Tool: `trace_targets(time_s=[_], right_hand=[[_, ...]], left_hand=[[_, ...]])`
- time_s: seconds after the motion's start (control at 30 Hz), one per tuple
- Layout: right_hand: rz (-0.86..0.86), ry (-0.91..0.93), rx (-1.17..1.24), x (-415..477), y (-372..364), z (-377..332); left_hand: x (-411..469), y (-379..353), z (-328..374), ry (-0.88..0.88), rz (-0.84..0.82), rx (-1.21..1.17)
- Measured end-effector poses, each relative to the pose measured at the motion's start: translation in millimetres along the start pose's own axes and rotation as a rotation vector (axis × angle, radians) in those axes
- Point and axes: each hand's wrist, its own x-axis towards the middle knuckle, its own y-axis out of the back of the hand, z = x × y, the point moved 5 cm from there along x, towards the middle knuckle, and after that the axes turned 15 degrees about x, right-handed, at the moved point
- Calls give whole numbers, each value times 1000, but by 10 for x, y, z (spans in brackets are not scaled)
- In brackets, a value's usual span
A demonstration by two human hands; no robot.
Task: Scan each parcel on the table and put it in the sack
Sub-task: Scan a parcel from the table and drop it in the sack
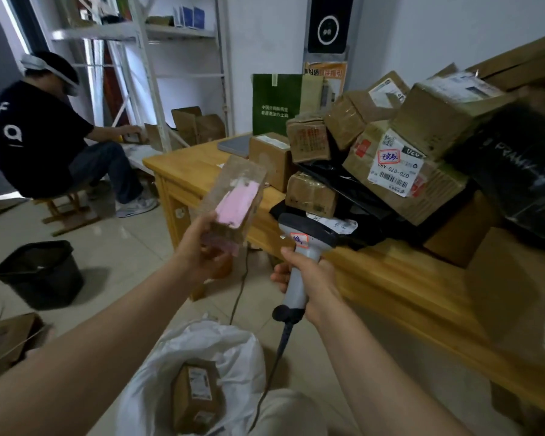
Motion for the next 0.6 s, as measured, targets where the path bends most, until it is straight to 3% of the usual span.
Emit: trace_targets(time_s=[0.23,0.6], right_hand=[[92,-14,16,-70,59,314],[131,125,-105,-244,242,415]], left_hand=[[-676,111,-544,256,-148,-134],[-606,524,-492,156,-149,506]])
